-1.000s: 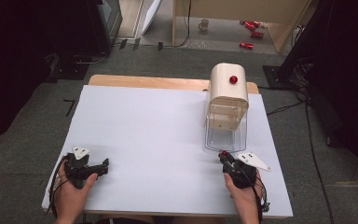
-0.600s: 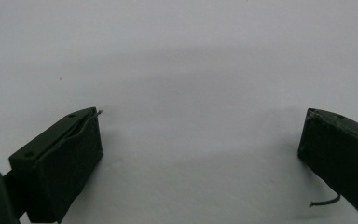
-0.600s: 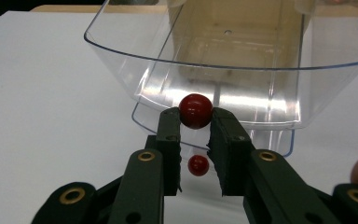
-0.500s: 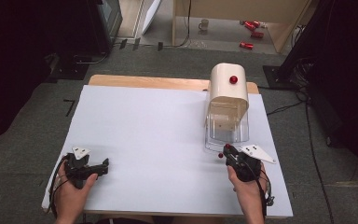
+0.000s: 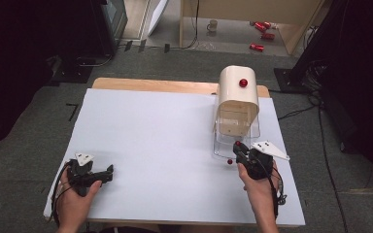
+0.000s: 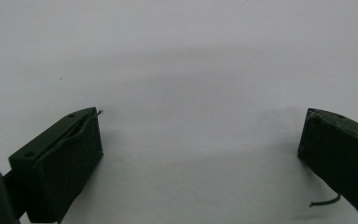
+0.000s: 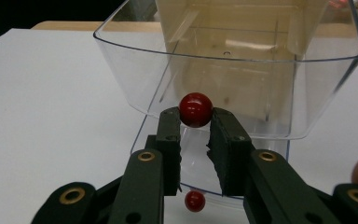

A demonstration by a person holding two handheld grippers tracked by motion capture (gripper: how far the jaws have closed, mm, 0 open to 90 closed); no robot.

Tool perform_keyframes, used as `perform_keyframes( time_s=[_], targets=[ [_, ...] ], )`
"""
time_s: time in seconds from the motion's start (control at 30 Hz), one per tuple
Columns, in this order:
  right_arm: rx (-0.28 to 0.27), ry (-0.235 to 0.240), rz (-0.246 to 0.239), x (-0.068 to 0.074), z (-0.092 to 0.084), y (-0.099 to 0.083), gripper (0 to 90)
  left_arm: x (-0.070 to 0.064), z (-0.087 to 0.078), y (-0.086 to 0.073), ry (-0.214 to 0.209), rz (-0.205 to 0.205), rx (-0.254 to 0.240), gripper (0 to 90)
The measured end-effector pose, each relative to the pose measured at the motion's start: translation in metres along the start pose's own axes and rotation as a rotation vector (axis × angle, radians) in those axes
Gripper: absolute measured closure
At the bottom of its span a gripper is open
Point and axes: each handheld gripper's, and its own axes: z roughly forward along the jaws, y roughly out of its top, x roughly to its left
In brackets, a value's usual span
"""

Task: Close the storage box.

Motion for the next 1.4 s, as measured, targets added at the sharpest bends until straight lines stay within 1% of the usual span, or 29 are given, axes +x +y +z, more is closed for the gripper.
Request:
perform_keyframes(
  time_s=[0.3, 0.57, 0.83, 1.4],
  targets=[
    [-0.002, -0.008, 0.005, -0.002, 0.008, 0.011, 75.0, 0.000, 0.000, 0.000, 0.000, 0.000, 0.000, 0.0],
    [-0.005, -0.007, 0.026, -0.006, 0.018, 0.017, 74.9, 0.000, 0.000, 0.000, 0.000, 0.000, 0.000, 0.0],
    [-0.003, -0.017, 0.034, -0.009, 0.028, 0.024, 74.9, 0.000, 0.000, 0.000, 0.000, 0.000, 0.000, 0.0],
    [-0.005, -0.047, 0.024, -0.018, 0.050, 0.040, 74.6, 0.000, 0.000, 0.000, 0.000, 0.000, 0.000, 0.0]
  ],
)
